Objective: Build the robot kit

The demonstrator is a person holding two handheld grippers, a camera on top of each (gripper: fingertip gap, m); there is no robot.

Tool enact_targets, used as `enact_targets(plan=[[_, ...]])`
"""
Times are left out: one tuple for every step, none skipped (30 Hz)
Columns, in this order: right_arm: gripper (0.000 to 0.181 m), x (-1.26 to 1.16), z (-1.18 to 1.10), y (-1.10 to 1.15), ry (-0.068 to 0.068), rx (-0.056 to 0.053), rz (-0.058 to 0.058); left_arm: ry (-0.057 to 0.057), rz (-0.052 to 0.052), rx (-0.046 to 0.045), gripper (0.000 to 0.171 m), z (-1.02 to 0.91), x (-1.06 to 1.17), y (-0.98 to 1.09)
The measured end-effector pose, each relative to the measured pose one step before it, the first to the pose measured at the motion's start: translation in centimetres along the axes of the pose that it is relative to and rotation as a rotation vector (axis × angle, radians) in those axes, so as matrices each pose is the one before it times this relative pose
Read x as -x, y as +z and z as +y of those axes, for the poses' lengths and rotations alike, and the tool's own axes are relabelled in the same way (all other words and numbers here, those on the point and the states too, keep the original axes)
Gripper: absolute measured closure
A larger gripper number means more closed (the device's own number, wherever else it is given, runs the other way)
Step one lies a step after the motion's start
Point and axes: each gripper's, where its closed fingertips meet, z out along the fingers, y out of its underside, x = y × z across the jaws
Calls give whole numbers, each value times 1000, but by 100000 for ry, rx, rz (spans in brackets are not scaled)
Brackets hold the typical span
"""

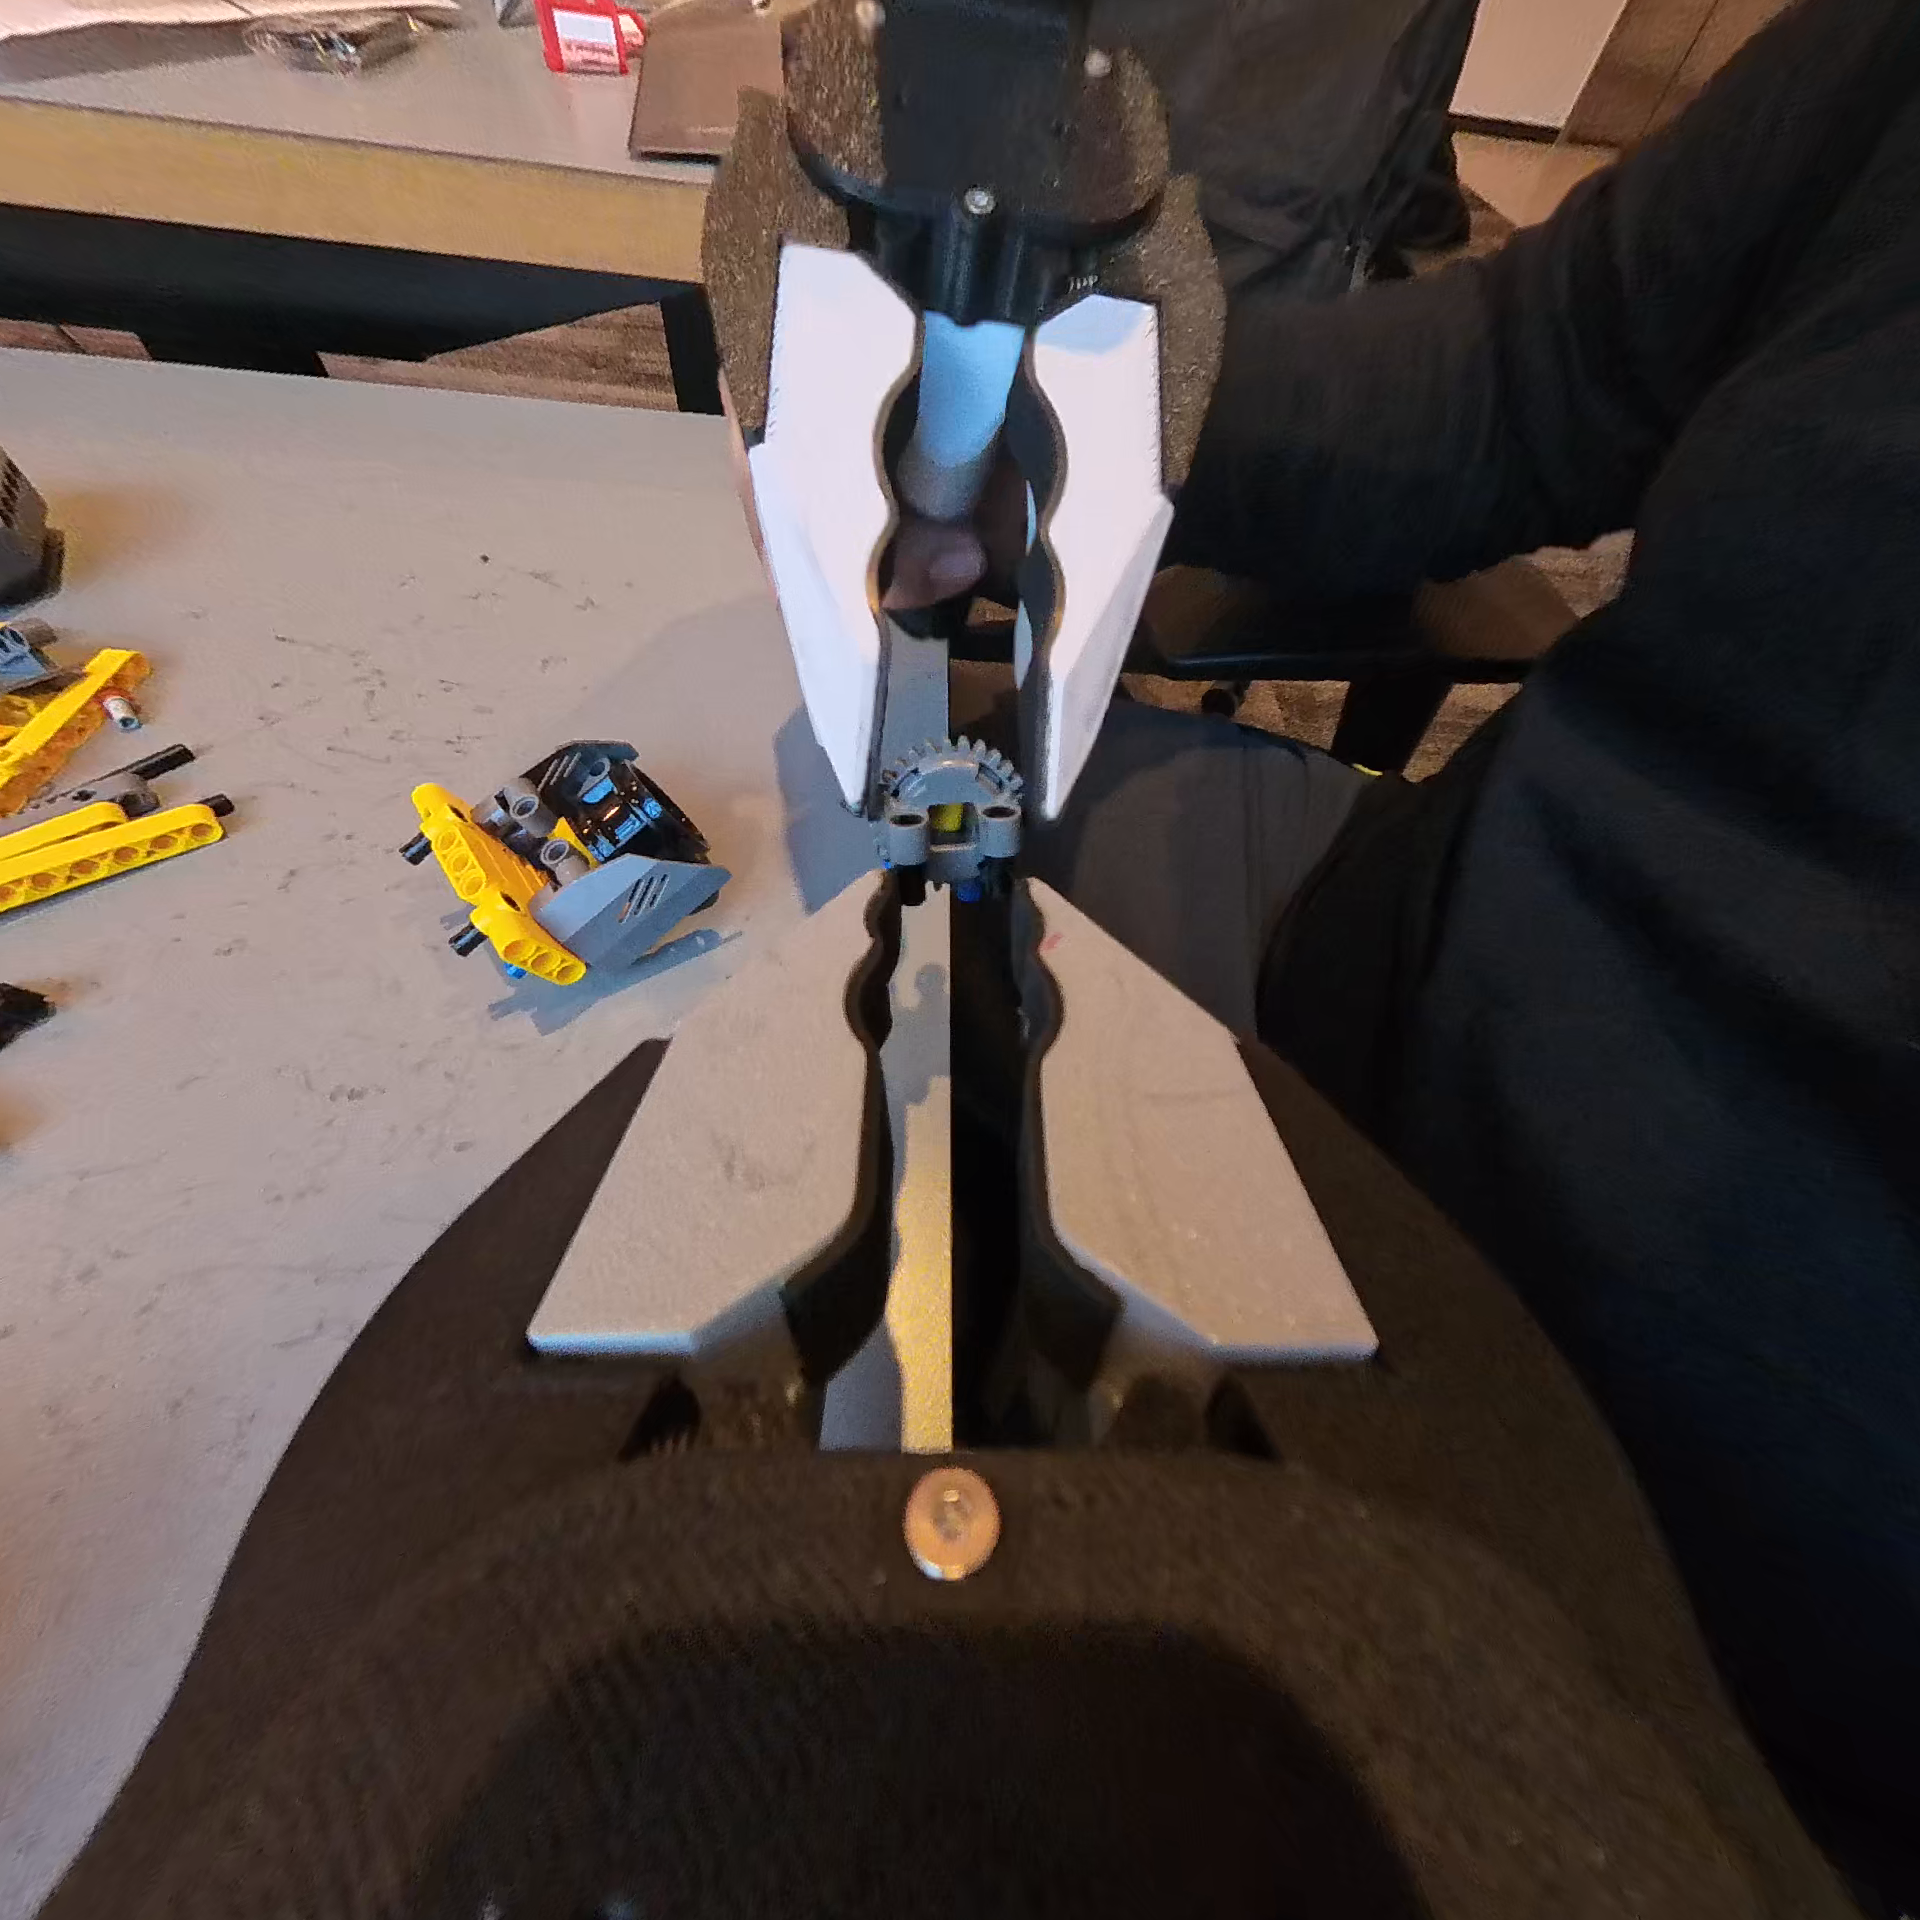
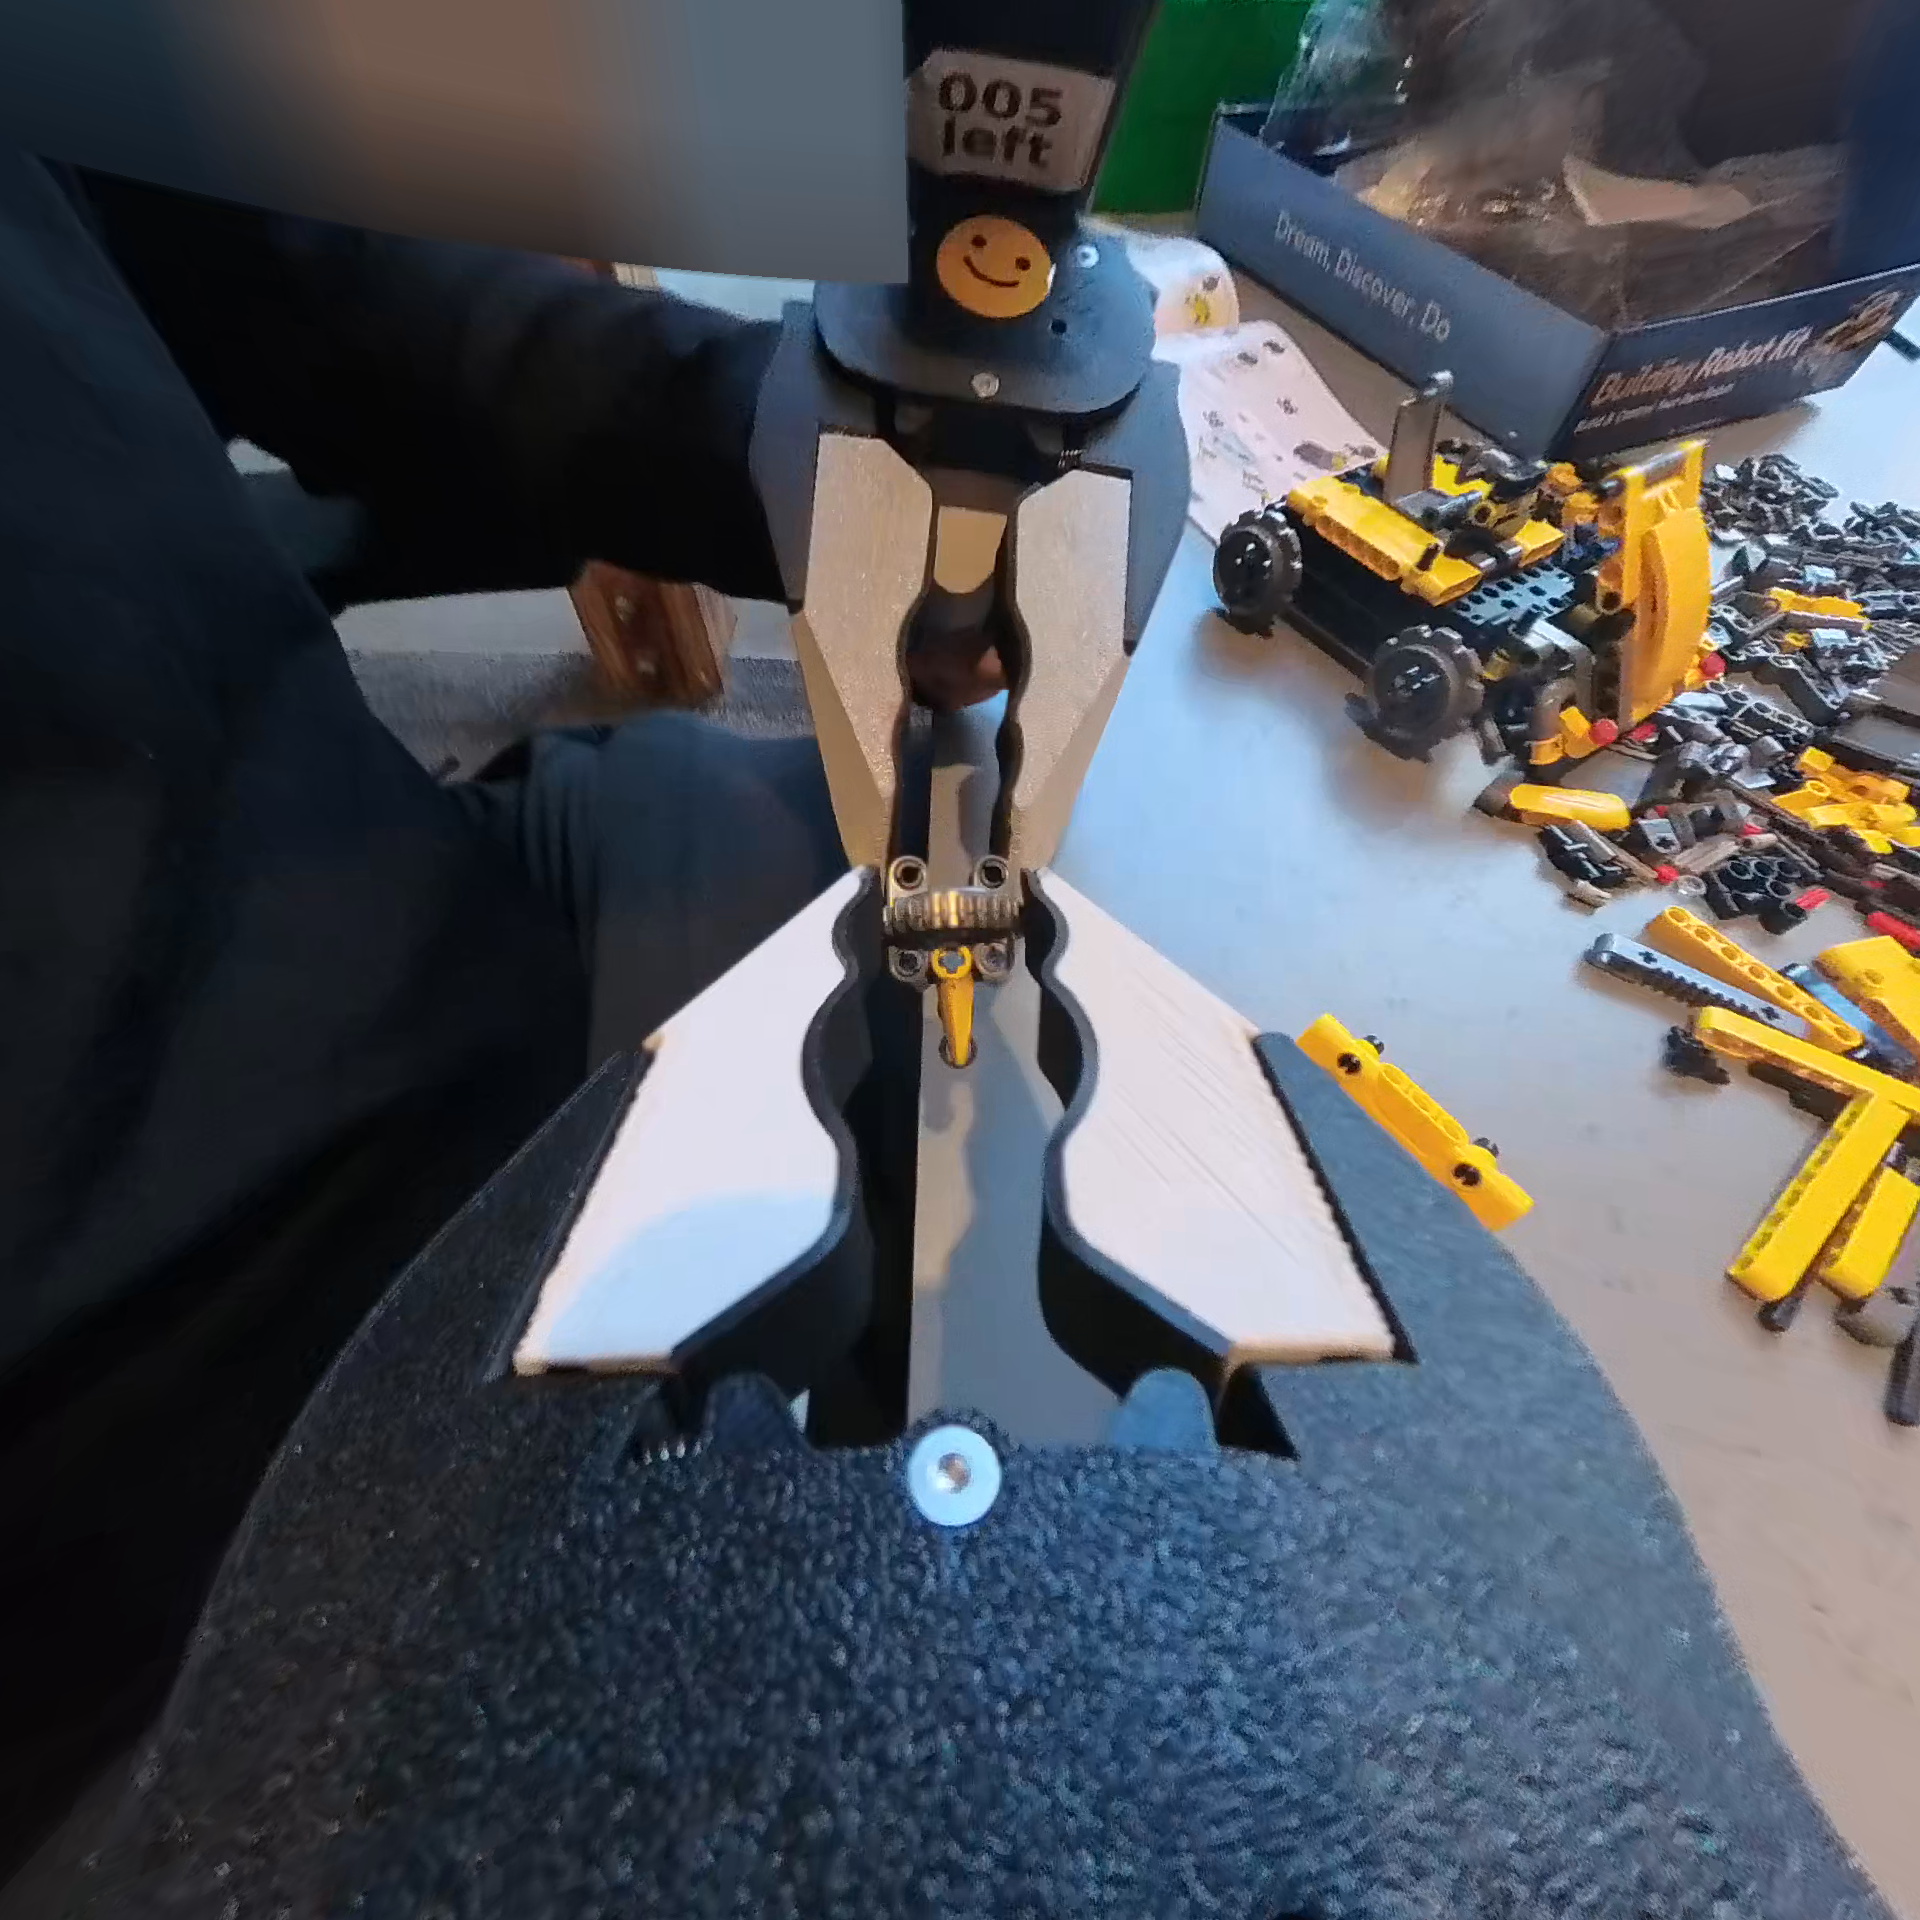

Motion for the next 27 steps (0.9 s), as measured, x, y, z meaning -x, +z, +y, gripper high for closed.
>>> enact_targets(plan=[[156,13,94,-1,-1705,1920,30,-61,103,458,152,76,-1,90],[156,6,89,17,-2539,1477,553,-525,-102,283,152,73,34,92],[156,-48,191,53,-3193,1641,1154,-867,-185,438,152,138,84,90],[157,-111,350,113,-2897,2300,1583,-1050,-738,807,152,229,203,80],[156,-155,388,180,-1915,2320,1653,-1555,-1026,596,152,171,272,39],[156,-119,251,169,-1199,1322,1333,-1966,-559,735,152,112,246,2],[156,-115,59,115,-643,58,1194,-1307,-56,172,152,33,141,-13],[157,-112,-43,57,-66,-579,1089,-684,-292,-194,152,-18,113,-26],[156,-135,-17,13,393,-516,938,-269,-685,-304,152,-38,125,-32],[156,-102,-40,-20,569,-820,703,-27,-739,-440,152,-69,89,-22],[156,-20,-80,-35,757,-1358,301,469,-54,-411,151,-69,-25,5],[156,2,-82,-35,899,-1375,103,817,254,-175,150,-33,-82,21],[156,8,-35,-48,810,-1054,73,869,-26,1,149,-21,-44,35],[156,-1,-10,-56,712,-858,24,736,154,117,148,-21,-60,31],[156,5,-66,-76,669,-1142,-72,604,239,305,148,38,-61,35],[157,27,-165,-113,715,-1547,-162,483,184,519,148,76,-39,20],[157,2,-204,-132,911,-1720,-261,572,-165,360,149,61,-1,-7],[157,38,-228,-139,1082,-1935,-574,468,-446,-112,150,-11,62,-18],[157,60,-235,-118,1097,-2054,-751,161,-430,-758,150,-135,59,-25],[157,4,-153,-94,1010,-1692,-505,123,112,-1377,149,-233,-17,-33],[157,-69,-65,-86,893,-1250,-114,527,398,-1310,152,-220,-105,-54],[156,-91,-22,-86,799,-934,39,918,-129,-1213,154,-187,-60,-44],[156,-68,-20,-79,704,-847,17,619,-470,-771,153,-140,4,-28],[156,-6,-37,-44,444,-911,-61,-48,134,-73,153,-30,-27,27],[157,-4,-43,-8,48,-899,168,-546,579,126,151,-14,-65,56],[157,-7,46,33,-255,-282,286,-375,161,-122,150,-25,-12,72],[156,0,162,83,-482,569,260,-376,239,-490,148,-64,-34,70]])
